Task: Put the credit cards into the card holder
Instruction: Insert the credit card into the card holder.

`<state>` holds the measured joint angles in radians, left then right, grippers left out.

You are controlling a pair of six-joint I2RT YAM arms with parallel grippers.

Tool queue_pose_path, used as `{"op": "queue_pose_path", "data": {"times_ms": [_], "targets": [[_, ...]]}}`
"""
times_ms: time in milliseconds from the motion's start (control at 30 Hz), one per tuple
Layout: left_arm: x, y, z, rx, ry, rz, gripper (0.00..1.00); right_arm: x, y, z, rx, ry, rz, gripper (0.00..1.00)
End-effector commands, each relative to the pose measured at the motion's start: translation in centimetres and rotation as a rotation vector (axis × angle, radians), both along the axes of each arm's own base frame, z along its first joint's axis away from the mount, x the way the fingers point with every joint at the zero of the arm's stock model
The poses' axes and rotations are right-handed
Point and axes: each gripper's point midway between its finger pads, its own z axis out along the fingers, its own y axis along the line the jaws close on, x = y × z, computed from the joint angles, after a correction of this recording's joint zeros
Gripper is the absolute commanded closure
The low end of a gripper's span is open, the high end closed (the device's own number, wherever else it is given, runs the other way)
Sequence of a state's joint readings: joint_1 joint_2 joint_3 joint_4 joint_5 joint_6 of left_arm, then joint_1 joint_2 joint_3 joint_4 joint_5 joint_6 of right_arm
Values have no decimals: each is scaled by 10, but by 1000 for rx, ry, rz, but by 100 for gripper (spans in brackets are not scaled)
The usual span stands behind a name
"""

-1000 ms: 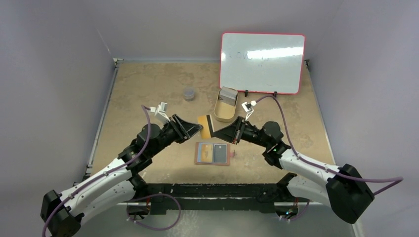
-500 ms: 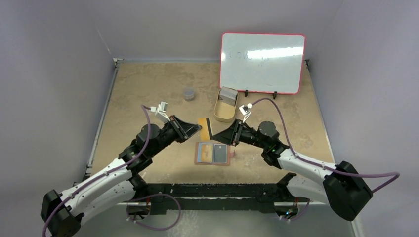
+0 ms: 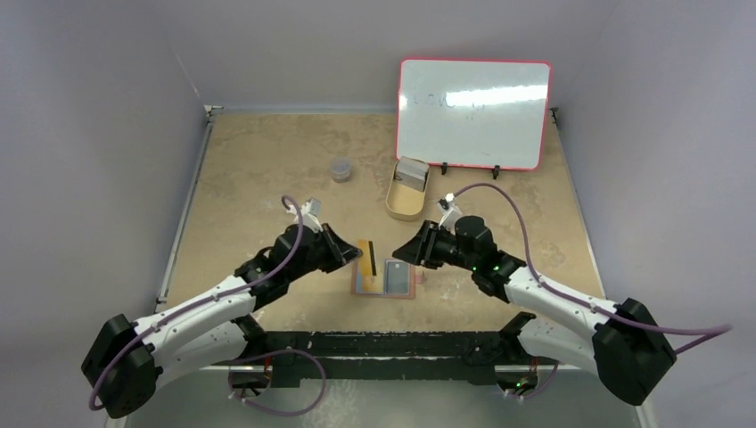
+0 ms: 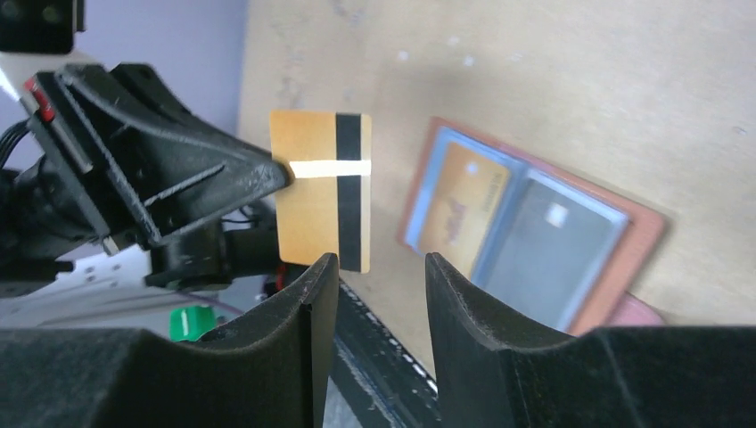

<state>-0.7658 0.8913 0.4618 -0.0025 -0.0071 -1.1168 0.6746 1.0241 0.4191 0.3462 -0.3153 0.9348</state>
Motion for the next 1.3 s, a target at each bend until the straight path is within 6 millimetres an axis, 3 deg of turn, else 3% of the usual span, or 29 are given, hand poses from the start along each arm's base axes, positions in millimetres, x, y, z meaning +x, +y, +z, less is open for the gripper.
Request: {"op": "queue_pose_path", "data": {"times_ms": [0,133,467,900,1267], "targets": [[-7,-8,-21,-21,25,-56,100,11,-11,-29,-162,45,-66,58],[-11,-16,-42,-12,58,-103,100,11,-12,-51,-248,79,-50,58],[-13,-34,-55,-37,81,-177,100,19,-20,-79,-417,111,-56,64],[-12,-39,-78,-10,119,-200,100,7,-31,-123,-547,176,-15,72],[-6,-31,-92,54,121,-160,100,4,-34,-124,-579,169,-27,76]]}}
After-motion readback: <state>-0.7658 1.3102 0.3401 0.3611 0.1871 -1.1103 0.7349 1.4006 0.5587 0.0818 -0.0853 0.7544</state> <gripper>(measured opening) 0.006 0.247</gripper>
